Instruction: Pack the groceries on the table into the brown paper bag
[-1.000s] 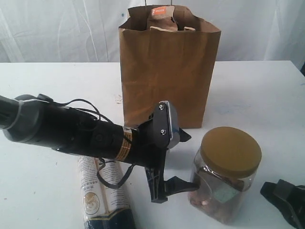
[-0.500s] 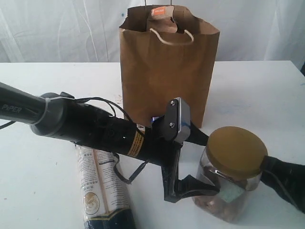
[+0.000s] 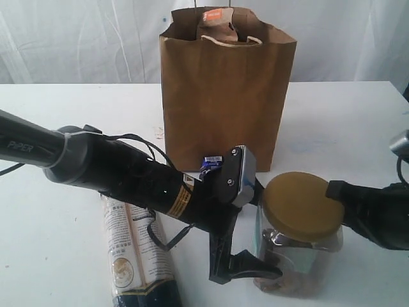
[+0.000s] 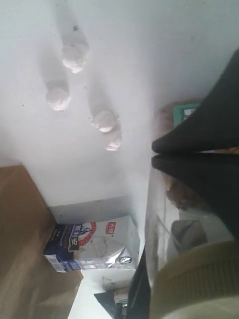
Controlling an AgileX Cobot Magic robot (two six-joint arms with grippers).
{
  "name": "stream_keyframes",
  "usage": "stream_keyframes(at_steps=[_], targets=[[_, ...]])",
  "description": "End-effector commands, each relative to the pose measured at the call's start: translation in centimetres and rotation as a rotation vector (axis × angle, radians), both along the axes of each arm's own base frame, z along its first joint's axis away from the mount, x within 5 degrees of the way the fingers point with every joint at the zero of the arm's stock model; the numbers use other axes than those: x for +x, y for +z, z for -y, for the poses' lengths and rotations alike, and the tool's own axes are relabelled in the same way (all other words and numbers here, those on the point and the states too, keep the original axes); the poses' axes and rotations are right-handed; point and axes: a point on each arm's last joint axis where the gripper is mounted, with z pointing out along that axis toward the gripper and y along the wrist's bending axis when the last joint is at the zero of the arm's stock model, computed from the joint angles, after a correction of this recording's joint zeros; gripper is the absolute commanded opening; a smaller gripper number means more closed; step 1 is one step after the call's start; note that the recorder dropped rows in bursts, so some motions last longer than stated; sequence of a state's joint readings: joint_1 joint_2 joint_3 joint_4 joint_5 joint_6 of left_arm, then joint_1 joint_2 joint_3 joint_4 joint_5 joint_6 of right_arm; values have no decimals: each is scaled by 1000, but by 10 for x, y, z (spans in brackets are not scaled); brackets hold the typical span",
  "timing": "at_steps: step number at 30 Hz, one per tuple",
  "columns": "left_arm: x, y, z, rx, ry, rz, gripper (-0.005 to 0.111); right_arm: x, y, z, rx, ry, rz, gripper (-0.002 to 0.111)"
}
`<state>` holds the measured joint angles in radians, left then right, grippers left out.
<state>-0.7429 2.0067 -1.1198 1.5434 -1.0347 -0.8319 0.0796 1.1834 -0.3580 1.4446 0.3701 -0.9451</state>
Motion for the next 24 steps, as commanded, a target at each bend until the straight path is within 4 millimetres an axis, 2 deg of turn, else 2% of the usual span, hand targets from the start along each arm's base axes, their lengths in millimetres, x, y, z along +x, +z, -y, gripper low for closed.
stream_keyframes(at_steps=[1,9,15,17,22,24], targets=[[0,2,1,7,4,3,105,6,4,7,-68,-50,42,0],[9,1,1,21,123,-14,105,5,12,13,-107,-101,100,0],[5,2,5,11,127,-31,103,-7,37,17,-131,-124,242,0],[1,2,8,8,107,-31,95,-13,45,17,-138,-108,295,0],[-9,2,12,7,37,-13,59,-33,53,19,-161,-89,387,0],[-9,1,12,9,26,10,54,-39,50,19,-162,-89,396,0]])
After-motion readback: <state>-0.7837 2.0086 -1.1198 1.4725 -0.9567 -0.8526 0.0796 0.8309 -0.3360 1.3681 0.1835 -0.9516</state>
